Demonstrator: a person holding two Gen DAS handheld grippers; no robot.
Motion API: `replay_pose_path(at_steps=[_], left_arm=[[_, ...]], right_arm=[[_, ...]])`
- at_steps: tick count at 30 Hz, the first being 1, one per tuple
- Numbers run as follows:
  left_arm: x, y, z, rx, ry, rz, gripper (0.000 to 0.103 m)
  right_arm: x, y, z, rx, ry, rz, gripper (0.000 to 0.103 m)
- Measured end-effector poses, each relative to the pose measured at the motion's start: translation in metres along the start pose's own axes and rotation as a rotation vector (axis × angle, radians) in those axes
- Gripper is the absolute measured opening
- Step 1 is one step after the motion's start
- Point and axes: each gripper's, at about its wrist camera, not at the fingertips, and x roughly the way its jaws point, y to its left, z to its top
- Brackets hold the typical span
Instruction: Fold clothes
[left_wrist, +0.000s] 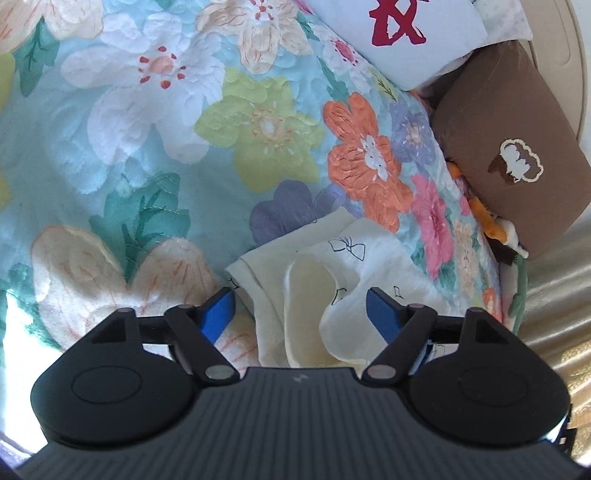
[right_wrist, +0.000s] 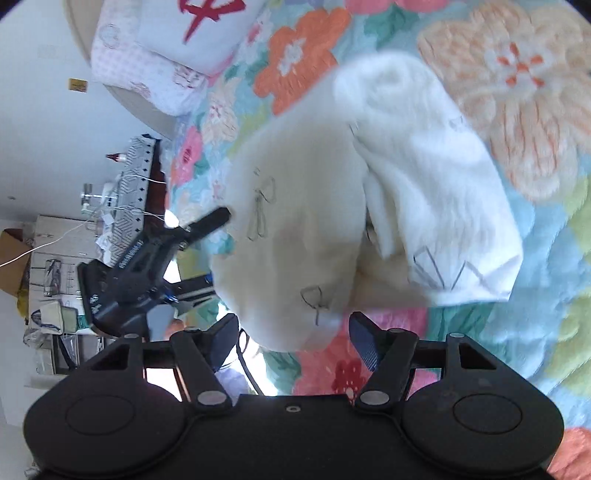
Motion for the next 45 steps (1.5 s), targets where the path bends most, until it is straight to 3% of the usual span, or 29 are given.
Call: replay_pose_path(at_steps=[3,7,8,9,10,12,20,25,27,30,32,39,45], left_arm=[[0.004,0.000,-0.004,-0.011,0.004,-0.008,0.039],[0.006,-0.001,-0.008,0.001,0.010,-0.012,0.013],[0.005,-0.002,-0.008,0.005,0.008,-0.018,0.008],[0.003,-0.004,-0.008,0.009,0.005,-0.032,0.005],[0.001,-0.006,-0.008,0.013,0.002,-0.046,0.004],[-0.008,-0.013,-0.007,0.017,0.000,-0.054,0.004],[-0.041,-0.044,-0.009,-0.022,-0.009,-0.170,0.004],[-0.023,-0.063,-0.028,0.006,0.064,-0.169,0.004],[-0.013,-0.069,-0.037,0.036,0.092,-0.167,0.004],[0.004,-0.074,-0.048,0.077,0.120,-0.107,0.004],[0.015,-0.074,-0.055,0.100,0.140,-0.058,0.004],[0.034,-0.082,-0.079,0.253,0.143,0.074,0.005],[-0.006,-0.091,-0.077,0.281,0.102,0.032,0.008]], right_arm=[[0.012,-0.009,-0.013,0.108,-0.007,0.037,0.072],[0.001,0.012,-0.022,0.004,-0.140,0.012,0.071],[-0.005,0.019,-0.023,-0.034,-0.180,0.002,0.068],[-0.010,0.026,-0.025,-0.072,-0.223,-0.005,0.050],[-0.016,0.034,-0.028,-0.121,-0.265,-0.009,0.021],[-0.028,0.050,-0.031,-0.201,-0.307,-0.015,0.017],[-0.088,0.081,0.013,-0.361,-0.331,-0.050,0.016],[-0.111,0.073,0.032,-0.449,-0.321,-0.151,0.016],[-0.117,0.063,0.036,-0.424,-0.319,-0.163,0.016],[-0.115,0.046,0.041,-0.397,-0.284,-0.182,0.016],[-0.106,0.036,0.040,-0.414,-0.257,-0.255,0.016],[-0.079,-0.010,0.017,-0.365,-0.266,-0.372,0.014],[-0.088,-0.003,0.014,-0.380,-0.275,-0.382,0.015]])
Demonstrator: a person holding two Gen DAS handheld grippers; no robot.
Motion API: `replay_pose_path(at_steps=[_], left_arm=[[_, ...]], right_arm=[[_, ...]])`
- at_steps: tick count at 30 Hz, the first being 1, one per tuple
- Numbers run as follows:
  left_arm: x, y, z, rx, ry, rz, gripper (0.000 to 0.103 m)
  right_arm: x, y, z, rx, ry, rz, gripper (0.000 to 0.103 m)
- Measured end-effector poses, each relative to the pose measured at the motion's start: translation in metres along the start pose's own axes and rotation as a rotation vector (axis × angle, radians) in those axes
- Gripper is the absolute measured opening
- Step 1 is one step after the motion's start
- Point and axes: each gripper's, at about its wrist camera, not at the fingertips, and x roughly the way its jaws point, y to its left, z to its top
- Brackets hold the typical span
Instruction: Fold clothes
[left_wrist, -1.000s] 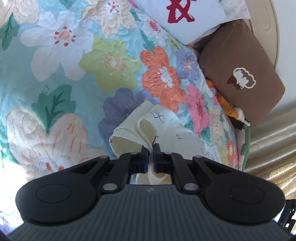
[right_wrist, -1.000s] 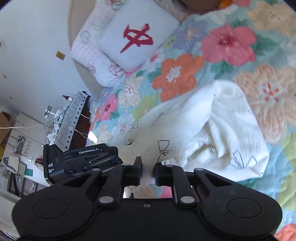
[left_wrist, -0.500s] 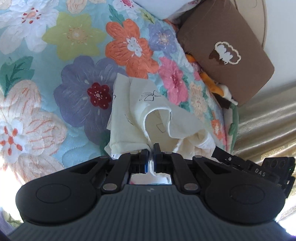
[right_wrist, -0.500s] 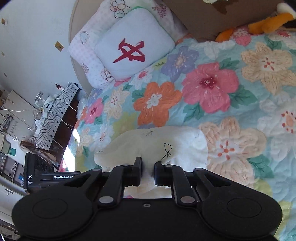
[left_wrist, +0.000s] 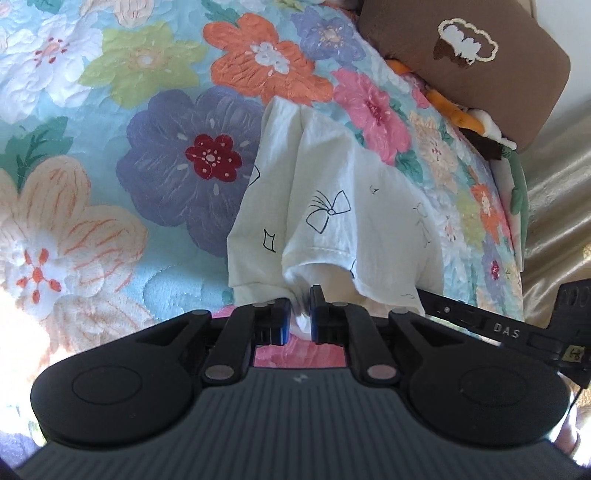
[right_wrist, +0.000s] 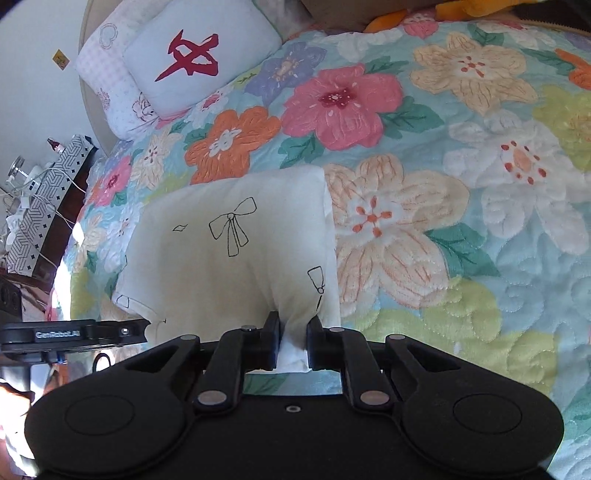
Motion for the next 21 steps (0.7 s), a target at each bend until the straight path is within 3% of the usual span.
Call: replay_pose_path(at_steps=[3,6,10,16,18,21], left_arm=[[-0.031,-0.011,-0.005,0.083,-0.098,-0.035,0.008],[-0.042,-0.021,-0.004,0.130,-0.180,-0.024,0.008],[-0.017,-0.025,0.008,0.170,-0.154,0.033,0.013],[0.039,-0.014,0.003,0.262,-0.009,0.308,0.013],[0.042,-0.015,-0.002,0.312,-0.014,0.341,0.014],[0.033,-0.012,-0.002,0.301,-0.018,0.326,0.015]], right_arm=[[0.005,0.002,-0.003,-0.018,0.005,-0.005,0.015],[0.010,0.005,-0.008,-0.074,0.020,-0.018,0.016],[0.010,0.019,-0.016,-0.238,0.021,-0.066,0.019],[-0.017,0.029,-0.012,-0.270,0.004,-0.115,0.029],[-0.030,0.043,-0.010,-0.335,-0.036,-0.170,0.035],[-0.044,0.066,-0.006,-0.428,-0.154,-0.249,0.042]])
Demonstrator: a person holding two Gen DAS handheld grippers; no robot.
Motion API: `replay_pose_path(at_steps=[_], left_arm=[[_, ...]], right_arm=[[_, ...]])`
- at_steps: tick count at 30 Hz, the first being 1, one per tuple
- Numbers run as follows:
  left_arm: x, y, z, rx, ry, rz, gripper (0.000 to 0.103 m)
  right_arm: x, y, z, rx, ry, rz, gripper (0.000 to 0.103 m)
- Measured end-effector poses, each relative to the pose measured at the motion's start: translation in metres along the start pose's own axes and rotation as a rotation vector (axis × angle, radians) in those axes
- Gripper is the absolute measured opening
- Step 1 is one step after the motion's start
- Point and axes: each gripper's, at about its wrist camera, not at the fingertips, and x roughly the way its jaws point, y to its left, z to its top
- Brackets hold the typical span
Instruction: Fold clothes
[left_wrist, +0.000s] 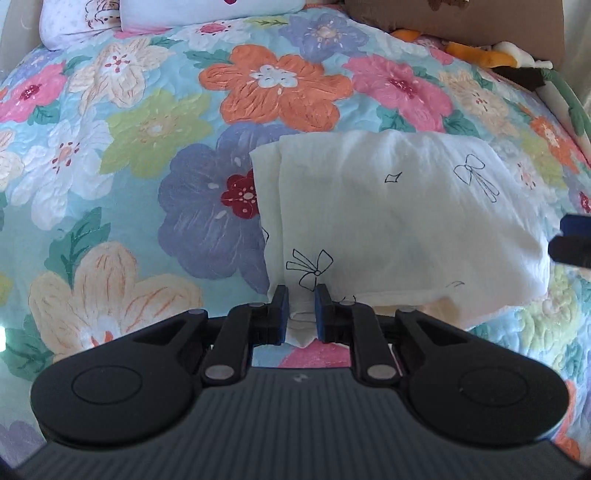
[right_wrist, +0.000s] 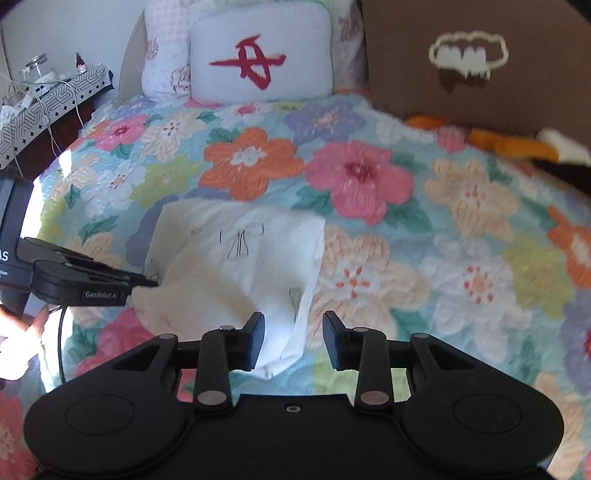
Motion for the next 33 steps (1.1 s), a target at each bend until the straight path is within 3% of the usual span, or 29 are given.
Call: replay_pose_path(at_steps=[3,7,9,12,15,17,20,22,24,29,33], left_arm=[[-0.007,0.008,0.000,-0.033,-0.002,-0.020,0.018],[-0.015,0.012,-0.001,-0.081,0.020,-0.094,0.019],[-0.016,0.010,-0.003,-0.079,0.034,-0.101,0.027],[-0.011,0.008,-0.004,-0.081,0.046,-0.094,0.028],[-0.008,0.010,-0.004,-0.111,0.053,-0.096,0.028],[-0.010,0.008,-0.005,-0.109,0.053,-0.078,0.029],[-0.020,0.000,-0.008,-0.081,0.046,0.043,0.052],[-0.029,-0.010,-0.012,-0.045,0.041,0.130,0.053],[-0.040,-0.018,-0.014,-0.019,0.040,0.160,0.056],[-0.073,-0.041,-0.018,0.018,0.028,0.189,0.078],[-0.099,-0.058,-0.020,0.021,0.029,0.179,0.083]], right_arm=[[-0.003,0.007,0.008,0.006,-0.099,0.023,0.058],[0.021,0.010,0.000,0.052,-0.053,0.113,0.060],[0.034,0.015,-0.011,0.031,-0.015,0.104,0.060],[0.048,0.018,-0.025,-0.025,0.011,0.059,0.060],[0.060,0.009,-0.034,0.026,0.040,0.077,0.064],[0.060,0.002,-0.033,0.093,0.057,0.103,0.066],[0.056,-0.008,-0.029,0.178,0.086,0.155,0.066],[0.051,-0.014,-0.025,0.236,0.098,0.188,0.066],[0.039,-0.017,-0.022,0.261,0.087,0.217,0.066],[0.001,0.002,-0.012,0.094,0.018,0.171,0.067],[-0.026,0.013,-0.005,0.014,0.002,0.157,0.067]])
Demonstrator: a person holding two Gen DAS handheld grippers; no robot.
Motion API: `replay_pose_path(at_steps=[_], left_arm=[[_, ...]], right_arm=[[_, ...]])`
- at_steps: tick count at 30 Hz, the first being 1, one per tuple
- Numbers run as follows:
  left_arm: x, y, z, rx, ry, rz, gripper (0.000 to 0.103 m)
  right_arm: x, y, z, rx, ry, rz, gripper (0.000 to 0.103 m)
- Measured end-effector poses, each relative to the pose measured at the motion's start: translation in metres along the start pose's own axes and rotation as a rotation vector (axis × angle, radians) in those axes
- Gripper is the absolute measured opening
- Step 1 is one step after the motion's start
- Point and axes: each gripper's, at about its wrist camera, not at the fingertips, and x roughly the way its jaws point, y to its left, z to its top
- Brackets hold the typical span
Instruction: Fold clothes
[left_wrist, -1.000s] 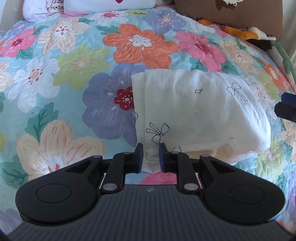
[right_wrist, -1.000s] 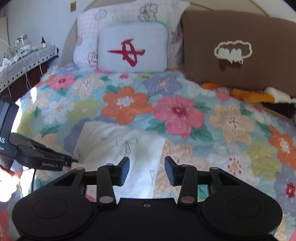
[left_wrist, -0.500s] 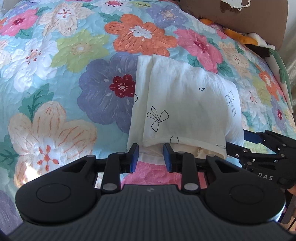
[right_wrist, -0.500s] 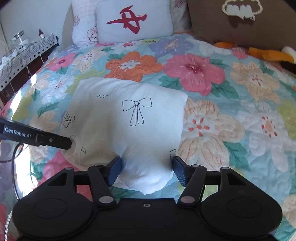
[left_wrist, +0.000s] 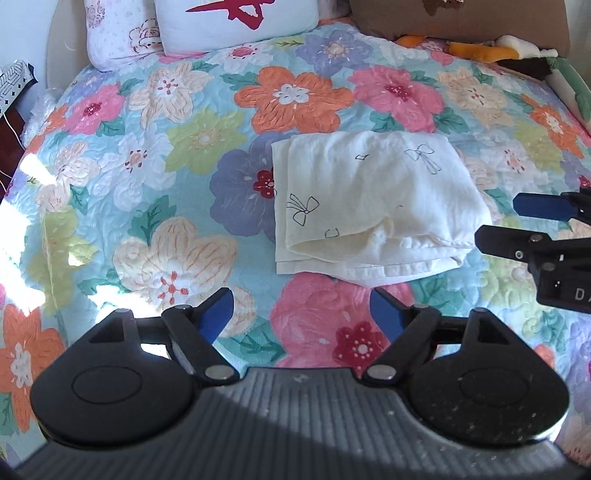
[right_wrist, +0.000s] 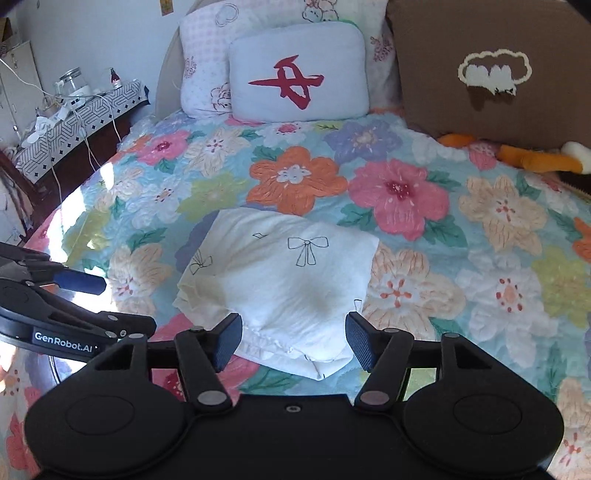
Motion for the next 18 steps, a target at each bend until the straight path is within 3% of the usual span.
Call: replay_pose_path(at_steps=[5,8,13,18], left_arm=[[-0.032,-0.005,-0.008,-0.034,0.026,-0.095,0.093],[-0.043,-0.009,-0.012,-0.056,0.055,-0.144,0.093],[-0.049,-0.021,-0.016,-0.042,0.093,-0.143,0.093],[-0.051,-0.027,-0.015,-0.025,0.112,-0.136,0.094]], right_arm=[[-0.036,0.004,0.010,0.040,-0.004,0.041,0.069],[-0.051,0.005,0.014,0.077,0.027,0.067,0.076],[-0.072,0.011,0.014,-0.021,0.098,0.027,0.081],[-0.087,0.014,0.012,-0.117,0.154,0.053,0.081]])
